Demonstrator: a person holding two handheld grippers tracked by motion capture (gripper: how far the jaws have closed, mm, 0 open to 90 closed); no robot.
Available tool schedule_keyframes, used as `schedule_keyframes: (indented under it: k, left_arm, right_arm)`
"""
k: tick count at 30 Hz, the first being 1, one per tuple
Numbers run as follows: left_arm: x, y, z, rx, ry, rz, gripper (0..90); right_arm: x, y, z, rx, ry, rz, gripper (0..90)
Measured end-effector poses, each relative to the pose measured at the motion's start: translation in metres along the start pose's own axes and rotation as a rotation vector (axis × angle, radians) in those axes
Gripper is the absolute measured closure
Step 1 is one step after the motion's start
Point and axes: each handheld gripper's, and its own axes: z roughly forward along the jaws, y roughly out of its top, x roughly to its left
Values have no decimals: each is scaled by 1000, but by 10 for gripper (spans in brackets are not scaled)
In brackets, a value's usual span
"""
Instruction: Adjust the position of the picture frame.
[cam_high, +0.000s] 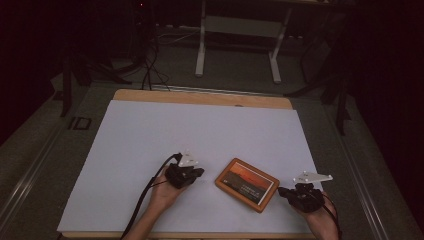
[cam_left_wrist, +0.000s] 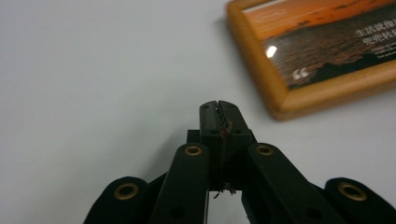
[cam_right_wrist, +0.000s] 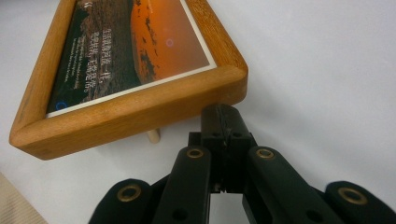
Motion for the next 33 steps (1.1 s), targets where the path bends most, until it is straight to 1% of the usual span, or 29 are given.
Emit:
schedule_keyframes:
  k: [1,3,5,7,8,10,11,16,17,19,22,23,25,29,30,32,33]
  left_arm:
    - [-2,2,5,14,-2,10,896]
    - [-6,5,14,39,-19,18,897]
    - [-9,6,21,62,-32,33,896]
    - [-12,6,25,77,-52,50,896]
    - [-14,6,27,74,-53,57,896]
    - [-15,6,26,77,-47,60,897]
    - [-16,5,25,81,-54,61,897]
    - [-19,2,21,87,-60,61,898]
    - [-23,-1,17,81,-67,56,898]
    - [-26,-3,14,74,-79,49,898]
    - [-30,-6,8,54,-100,33,898]
    - [-32,-7,7,54,-102,39,898]
    - [-35,-8,5,55,-108,37,898]
    - [-38,-11,4,51,-135,18,898]
    - [-38,-11,3,57,-138,23,898]
    - [-41,-12,3,52,-145,23,898]
    - [-42,-12,3,50,-152,16,898]
  right_arm:
    - [0,1,0,2,0,-2,899]
    - [-1,1,0,7,0,-3,899]
    - [-2,2,0,10,2,-4,899]
    - [-3,3,0,12,-1,-7,899]
    - [-4,4,1,12,-3,-4,899]
    - [-6,5,1,13,-4,-1,899]
    - [-7,5,2,15,-9,1,900]
    - [-8,11,6,19,-17,-8,900]
    - [-8,13,7,20,-18,-6,900]
    - [-9,20,12,23,-34,-18,900]
    - [-10,26,17,23,-35,-22,900]
    - [-10,29,19,26,-37,-27,900]
    - [-11,35,23,29,-42,-31,900]
    - [-14,50,32,36,-43,-42,900]
    - [-16,53,34,39,-43,-41,900]
    - [-18,61,39,47,-43,-49,900]
    - [-19,64,42,49,-45,-55,900]
